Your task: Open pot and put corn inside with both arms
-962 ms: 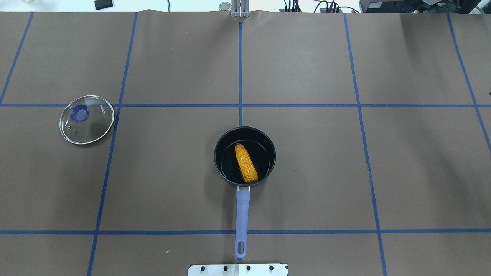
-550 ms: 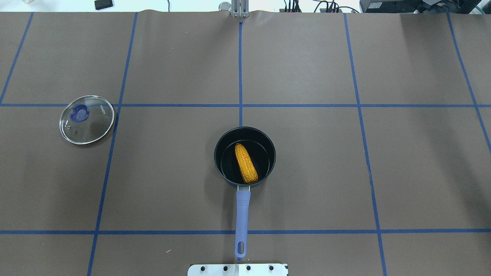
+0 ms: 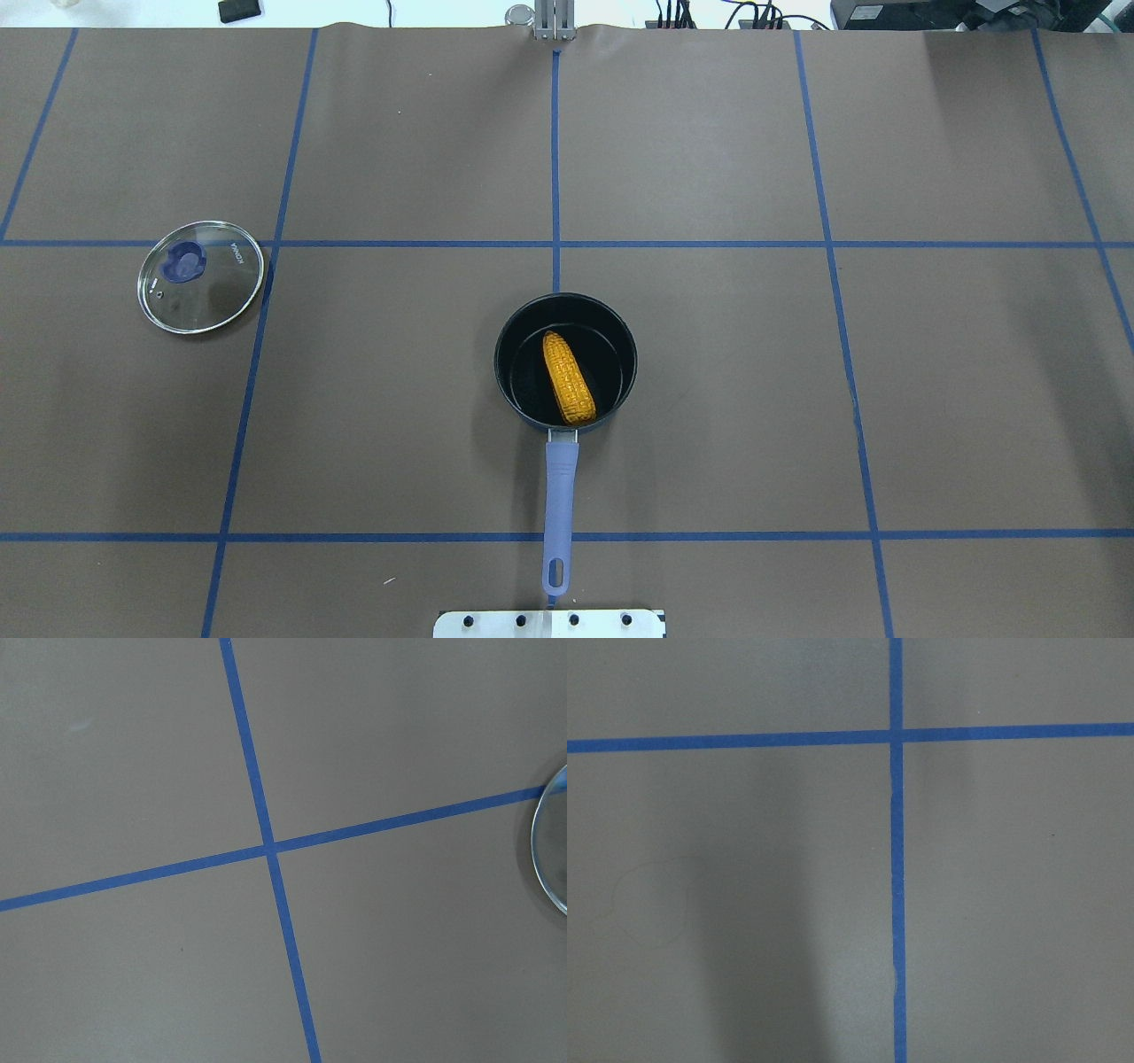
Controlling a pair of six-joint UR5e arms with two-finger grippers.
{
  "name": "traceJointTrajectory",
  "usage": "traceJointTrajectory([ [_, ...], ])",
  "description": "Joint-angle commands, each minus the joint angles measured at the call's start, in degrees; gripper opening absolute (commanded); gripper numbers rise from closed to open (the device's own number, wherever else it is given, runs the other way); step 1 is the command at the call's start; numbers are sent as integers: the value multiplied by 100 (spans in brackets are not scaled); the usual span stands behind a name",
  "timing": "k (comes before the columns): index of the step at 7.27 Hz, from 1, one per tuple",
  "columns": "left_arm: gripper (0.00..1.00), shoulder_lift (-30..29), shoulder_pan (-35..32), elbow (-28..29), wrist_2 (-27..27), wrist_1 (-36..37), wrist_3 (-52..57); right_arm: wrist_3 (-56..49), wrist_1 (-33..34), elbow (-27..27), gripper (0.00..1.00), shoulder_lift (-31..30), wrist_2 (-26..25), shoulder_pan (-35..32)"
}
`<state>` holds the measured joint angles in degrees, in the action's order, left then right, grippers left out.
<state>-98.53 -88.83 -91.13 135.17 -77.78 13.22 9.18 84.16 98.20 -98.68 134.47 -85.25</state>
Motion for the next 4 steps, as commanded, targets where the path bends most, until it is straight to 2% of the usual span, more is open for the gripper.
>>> traceJointTrajectory([
  [1, 99, 0, -11, -10, 0, 0, -3, 13, -75, -3, 100, -11, 0, 0],
  [4, 99, 0, -29, -11, 0, 0, -3, 22, -84, 24, 100, -11, 0, 0],
])
